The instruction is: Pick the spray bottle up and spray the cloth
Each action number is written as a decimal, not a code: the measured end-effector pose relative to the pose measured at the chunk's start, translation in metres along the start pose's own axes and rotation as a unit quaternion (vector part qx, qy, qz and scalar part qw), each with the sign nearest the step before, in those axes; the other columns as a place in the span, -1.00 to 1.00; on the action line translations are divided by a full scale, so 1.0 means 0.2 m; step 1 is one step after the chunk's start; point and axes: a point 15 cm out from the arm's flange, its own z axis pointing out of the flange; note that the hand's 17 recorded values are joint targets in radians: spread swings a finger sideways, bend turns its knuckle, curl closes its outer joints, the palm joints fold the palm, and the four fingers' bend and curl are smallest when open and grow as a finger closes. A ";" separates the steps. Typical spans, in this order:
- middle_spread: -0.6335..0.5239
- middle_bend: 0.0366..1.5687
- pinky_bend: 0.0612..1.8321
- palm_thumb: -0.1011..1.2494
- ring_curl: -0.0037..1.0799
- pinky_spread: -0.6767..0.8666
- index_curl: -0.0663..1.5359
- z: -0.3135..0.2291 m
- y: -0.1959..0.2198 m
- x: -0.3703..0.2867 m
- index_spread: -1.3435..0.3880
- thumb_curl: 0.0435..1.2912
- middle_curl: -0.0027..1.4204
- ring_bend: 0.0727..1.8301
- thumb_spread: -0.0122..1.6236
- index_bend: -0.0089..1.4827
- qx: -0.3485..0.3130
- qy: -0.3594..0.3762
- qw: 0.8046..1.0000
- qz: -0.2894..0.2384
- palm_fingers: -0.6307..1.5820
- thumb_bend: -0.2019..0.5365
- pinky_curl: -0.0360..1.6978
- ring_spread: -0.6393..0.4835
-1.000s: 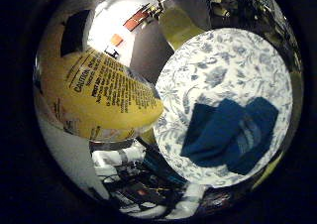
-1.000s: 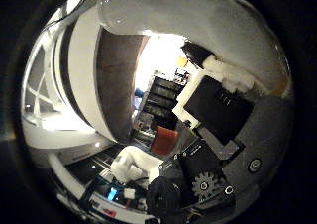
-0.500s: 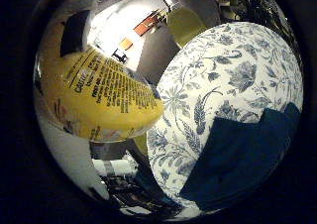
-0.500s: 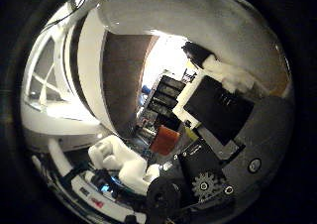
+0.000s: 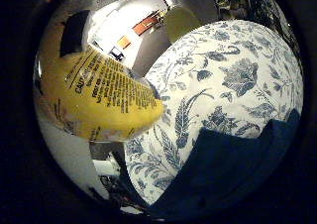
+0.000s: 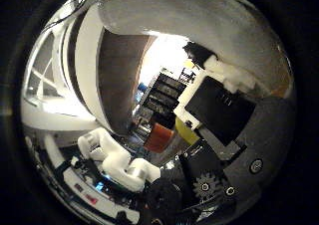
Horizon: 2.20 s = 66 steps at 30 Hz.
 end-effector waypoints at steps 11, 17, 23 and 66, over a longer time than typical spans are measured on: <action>0.00 0.70 0.08 0.71 0.06 -0.41 -0.08 0.12 0.10 0.16 0.37 0.33 -0.20 0.56 0.01 0.58 -0.018 0.016 0.999 0.025 0.67 -0.50 0.42 -0.13; 0.01 0.69 0.06 0.67 0.04 -0.42 -0.09 0.12 0.10 0.18 0.38 0.28 -0.20 0.54 0.04 0.56 -0.018 0.016 0.999 0.026 0.67 -0.51 0.39 -0.13; 0.00 0.65 0.07 0.58 0.03 -0.45 -0.11 0.12 0.10 0.17 0.37 0.20 -0.22 0.53 0.02 0.44 -0.019 0.016 0.999 0.022 0.66 -0.53 0.30 -0.13; 0.30 -0.61 -0.46 0.27 -0.46 0.43 -0.50 -0.18 0.13 0.19 0.32 -0.38 -0.51 -0.48 0.21 -0.78 -0.057 0.074 0.995 -0.025 -0.35 -0.52 -0.48 0.38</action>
